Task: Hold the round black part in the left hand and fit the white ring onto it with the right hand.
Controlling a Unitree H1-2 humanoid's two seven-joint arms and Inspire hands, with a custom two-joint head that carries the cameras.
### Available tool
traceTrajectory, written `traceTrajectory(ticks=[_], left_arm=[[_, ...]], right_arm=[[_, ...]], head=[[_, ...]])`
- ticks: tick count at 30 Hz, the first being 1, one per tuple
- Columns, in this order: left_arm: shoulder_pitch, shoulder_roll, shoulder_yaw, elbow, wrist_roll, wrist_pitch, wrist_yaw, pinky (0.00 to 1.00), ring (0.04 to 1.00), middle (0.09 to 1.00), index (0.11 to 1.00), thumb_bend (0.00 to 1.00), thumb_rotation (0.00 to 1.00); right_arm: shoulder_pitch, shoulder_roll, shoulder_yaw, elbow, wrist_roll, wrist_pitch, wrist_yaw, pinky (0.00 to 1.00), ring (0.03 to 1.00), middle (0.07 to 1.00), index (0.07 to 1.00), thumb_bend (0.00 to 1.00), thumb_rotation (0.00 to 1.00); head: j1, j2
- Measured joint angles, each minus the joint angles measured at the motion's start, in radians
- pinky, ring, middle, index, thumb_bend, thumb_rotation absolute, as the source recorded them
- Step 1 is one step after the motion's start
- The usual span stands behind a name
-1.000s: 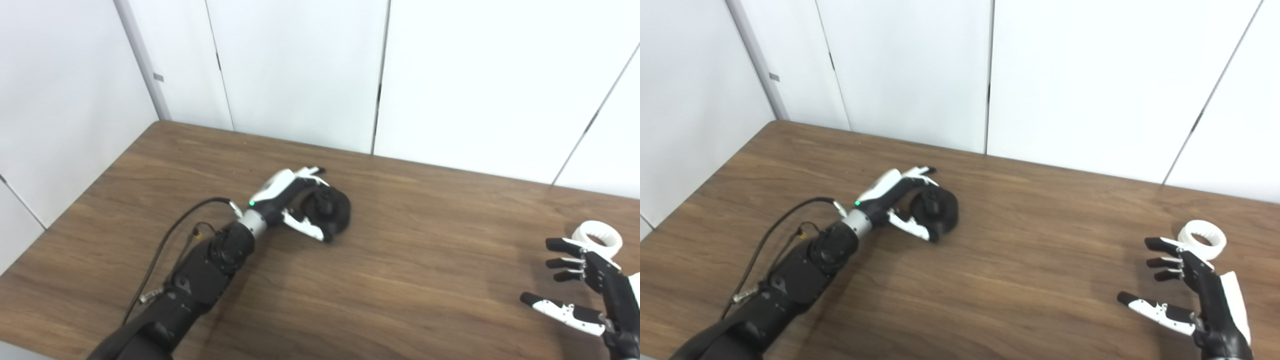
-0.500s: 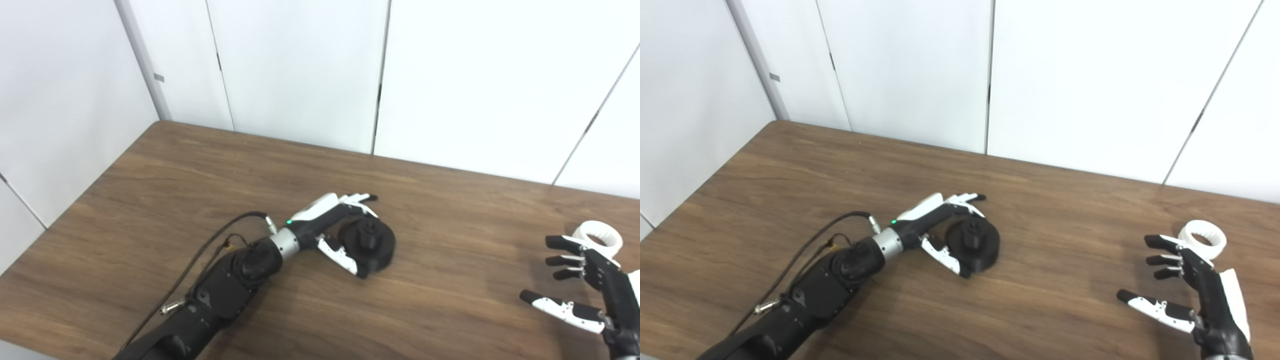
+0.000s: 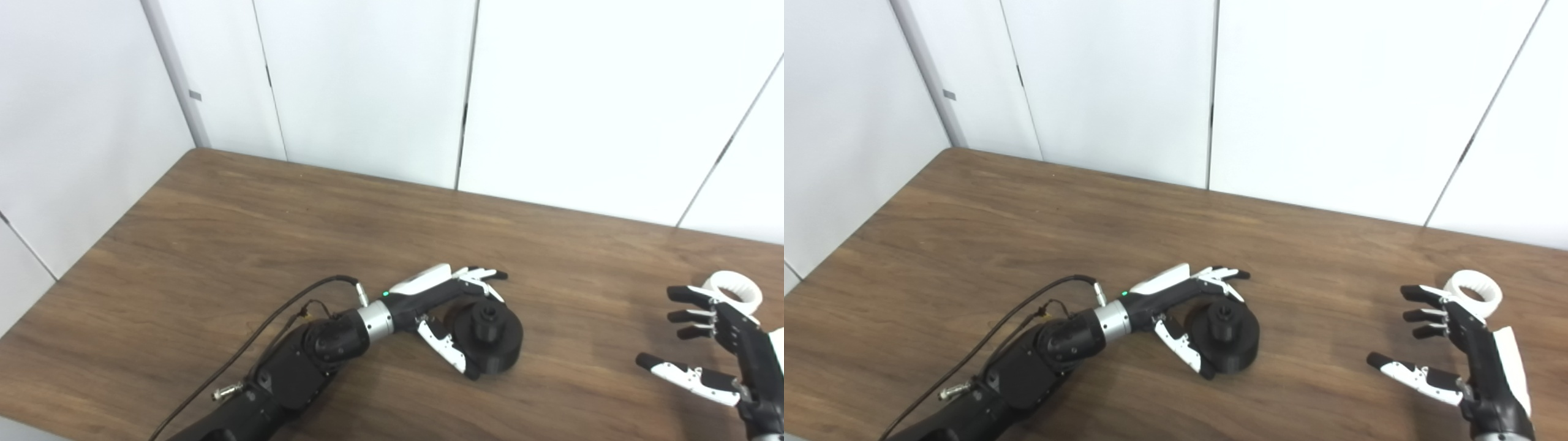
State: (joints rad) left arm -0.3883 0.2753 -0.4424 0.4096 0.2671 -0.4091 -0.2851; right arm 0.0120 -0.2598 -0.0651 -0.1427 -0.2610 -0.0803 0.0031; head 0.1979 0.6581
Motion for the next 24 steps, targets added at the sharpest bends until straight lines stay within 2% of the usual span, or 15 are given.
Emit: traceTrajectory(ticks=[7, 14, 15, 17, 20, 21, 23, 24], left_arm=[[0.002, -0.01, -0.022, -0.005, -0.001, -0.003, -0.002, 0.98, 1.0, 0.984, 0.482, 0.52, 0.07], [-0.001, -0.017, -0.038, -0.005, 0.004, -0.002, -0.002, 1.0, 1.0, 0.991, 0.482, 0.52, 0.07], [0.0, -0.016, -0.038, -0.006, 0.002, -0.001, -0.003, 0.99, 1.0, 0.99, 0.483, 0.52, 0.07], [0.0, -0.011, -0.038, -0.01, -0.001, 0.002, -0.007, 1.0, 1.0, 0.988, 0.483, 0.52, 0.07], [0.003, 0.003, -0.037, -0.02, -0.01, 0.003, -0.024, 1.0, 1.0, 0.984, 0.483, 0.52, 0.07], [0.004, 0.008, -0.037, -0.025, -0.017, 0.003, -0.034, 1.0, 1.0, 0.986, 0.483, 0.52, 0.07], [0.01, 0.02, -0.037, -0.033, -0.038, -0.003, -0.048, 1.0, 1.0, 0.987, 0.484, 0.52, 0.07], [0.013, 0.026, -0.036, -0.035, -0.047, -0.008, -0.055, 1.0, 1.0, 0.987, 0.484, 0.52, 0.07]], right_arm=[[-0.002, 0.001, 0.004, -0.005, -0.008, 0.006, 0.0, 0.54, 0.647, 0.74, 0.709, 0.7, 0.04], [-0.012, 0.002, 0.008, -0.032, -0.023, 0.035, 0.0, 0.53, 0.644, 0.74, 0.711, 0.7, 0.01], [-0.012, 0.003, 0.01, -0.036, -0.027, 0.037, 0.0, 0.53, 0.648, 0.739, 0.71, 0.7, 0.01], [-0.013, 0.008, 0.012, -0.051, -0.034, 0.038, 0.0, 0.53, 0.651, 0.741, 0.708, 0.7, 0.01], [-0.027, 0.016, 0.016, -0.073, -0.04, 0.045, 0.0, 0.53, 0.646, 0.742, 0.71, 0.69, 0.02], [-0.034, 0.017, 0.017, -0.077, -0.044, 0.049, 0.0, 0.52, 0.633, 0.736, 0.707, 0.69, 0.03], [-0.056, 0.017, 0.024, -0.081, -0.065, 0.058, 0.0, 0.51, 0.62, 0.729, 0.704, 0.68, 0.03], [-0.071, 0.017, 0.029, -0.085, -0.077, 0.068, 0.0, 0.51, 0.619, 0.725, 0.704, 0.68, 0.05]], head=[[-0.02, 0.009], [-0.101, 0.015], [-0.136, 0.017], [-0.161, 0.017], [-0.262, 0.017], [-0.262, 0.017], [-0.384, 0.014], [-0.418, 0.009]])
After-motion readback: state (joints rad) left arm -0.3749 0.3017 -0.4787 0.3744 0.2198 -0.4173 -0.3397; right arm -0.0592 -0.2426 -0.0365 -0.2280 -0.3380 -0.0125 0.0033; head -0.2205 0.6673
